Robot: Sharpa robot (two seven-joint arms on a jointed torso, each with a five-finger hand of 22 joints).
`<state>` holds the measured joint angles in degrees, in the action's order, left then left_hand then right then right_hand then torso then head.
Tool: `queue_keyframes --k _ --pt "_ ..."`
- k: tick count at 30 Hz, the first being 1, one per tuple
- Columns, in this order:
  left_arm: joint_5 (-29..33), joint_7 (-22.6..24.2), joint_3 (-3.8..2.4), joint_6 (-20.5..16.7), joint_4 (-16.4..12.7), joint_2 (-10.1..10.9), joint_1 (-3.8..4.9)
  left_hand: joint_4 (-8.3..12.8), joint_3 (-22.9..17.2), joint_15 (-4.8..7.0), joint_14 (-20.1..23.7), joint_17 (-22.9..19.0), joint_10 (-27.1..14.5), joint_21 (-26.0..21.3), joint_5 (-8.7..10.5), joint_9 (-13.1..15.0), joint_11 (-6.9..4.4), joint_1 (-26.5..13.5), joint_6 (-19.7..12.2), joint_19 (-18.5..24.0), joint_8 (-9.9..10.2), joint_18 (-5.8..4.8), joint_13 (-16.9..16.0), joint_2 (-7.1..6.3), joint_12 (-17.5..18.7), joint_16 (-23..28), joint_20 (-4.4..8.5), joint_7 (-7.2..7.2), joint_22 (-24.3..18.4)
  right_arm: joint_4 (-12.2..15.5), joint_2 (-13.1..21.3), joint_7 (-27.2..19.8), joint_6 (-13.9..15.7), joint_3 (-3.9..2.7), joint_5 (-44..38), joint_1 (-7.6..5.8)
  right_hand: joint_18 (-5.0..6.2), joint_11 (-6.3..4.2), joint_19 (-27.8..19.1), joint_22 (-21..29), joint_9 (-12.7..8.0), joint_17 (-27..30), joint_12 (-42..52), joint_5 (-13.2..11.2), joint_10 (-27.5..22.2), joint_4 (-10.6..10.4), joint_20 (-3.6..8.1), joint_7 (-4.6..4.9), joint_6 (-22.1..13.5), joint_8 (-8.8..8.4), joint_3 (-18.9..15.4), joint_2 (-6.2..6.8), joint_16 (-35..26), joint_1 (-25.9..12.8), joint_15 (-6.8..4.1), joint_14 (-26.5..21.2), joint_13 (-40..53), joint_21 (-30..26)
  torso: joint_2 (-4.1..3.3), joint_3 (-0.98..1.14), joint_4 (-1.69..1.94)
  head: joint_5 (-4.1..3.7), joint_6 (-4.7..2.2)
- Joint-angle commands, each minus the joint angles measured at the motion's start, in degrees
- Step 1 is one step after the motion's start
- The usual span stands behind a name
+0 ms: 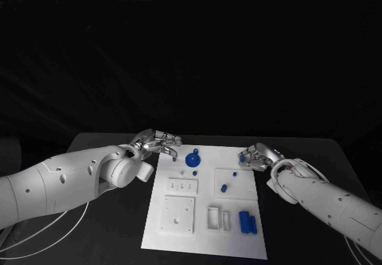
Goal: Assemble the parts on the task board
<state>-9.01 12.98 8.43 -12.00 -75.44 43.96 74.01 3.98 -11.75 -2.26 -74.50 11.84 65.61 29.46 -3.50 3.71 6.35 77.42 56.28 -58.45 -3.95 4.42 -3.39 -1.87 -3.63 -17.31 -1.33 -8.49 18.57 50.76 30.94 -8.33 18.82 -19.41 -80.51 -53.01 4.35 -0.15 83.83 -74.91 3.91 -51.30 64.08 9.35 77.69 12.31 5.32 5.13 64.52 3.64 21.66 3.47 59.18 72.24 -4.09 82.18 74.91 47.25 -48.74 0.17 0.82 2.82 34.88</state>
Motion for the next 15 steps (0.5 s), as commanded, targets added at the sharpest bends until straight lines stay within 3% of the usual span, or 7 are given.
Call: queue_keyframes --k 1,15 --pt "-0.15 0.3 -0.05 0.15 -0.1 -0.11 0.03 0.35 0.13 -0.03 0.5 0.06 -0.32 0.12 -0.11 0.02 0.02 0.0 -0.08 0.32 0.34 0.04 0.03 0.38 0.29 -0.3 0.03 -0.33 0.05 -0.12 -0.05 0.2 1.67 0.04 -0.66 0.03 -0.46 -0.35 3.58 -3.02 0.13 -0.1 0.29 -0.98 0.02 -0.08 0.32 -0.06 0.58 -0.05 0.64 -0.55 -0.01 -0.35 -0.31 0.23 0.37 -0.24 0.05 0.01 -0.06 0.05 0.04" --pt "-1.15 0.26 -0.08 -0.21 0.02 -0.21 0.03 0.33 0.03 0.0 0.67 0.02 0.44 0.09 -0.11 0.07 -0.2 -0.02 0.71 0.58 0.27 -0.05 0.03 0.44 0.29 -0.17 0.02 -0.09 0.11 1.24 0.42 -0.16 5.42 0.05 0.01 0.02 -0.64 -0.77 3.59 -3.02 0.53 -0.21 0.02 -5.1 0.04 -0.71 0.64 -0.78 2.73 -0.01 1.25 -1.62 -0.1 -0.45 -0.64 0.23 0.3 -0.26 0.04 -0.06 0.0 -0.11 0.0"
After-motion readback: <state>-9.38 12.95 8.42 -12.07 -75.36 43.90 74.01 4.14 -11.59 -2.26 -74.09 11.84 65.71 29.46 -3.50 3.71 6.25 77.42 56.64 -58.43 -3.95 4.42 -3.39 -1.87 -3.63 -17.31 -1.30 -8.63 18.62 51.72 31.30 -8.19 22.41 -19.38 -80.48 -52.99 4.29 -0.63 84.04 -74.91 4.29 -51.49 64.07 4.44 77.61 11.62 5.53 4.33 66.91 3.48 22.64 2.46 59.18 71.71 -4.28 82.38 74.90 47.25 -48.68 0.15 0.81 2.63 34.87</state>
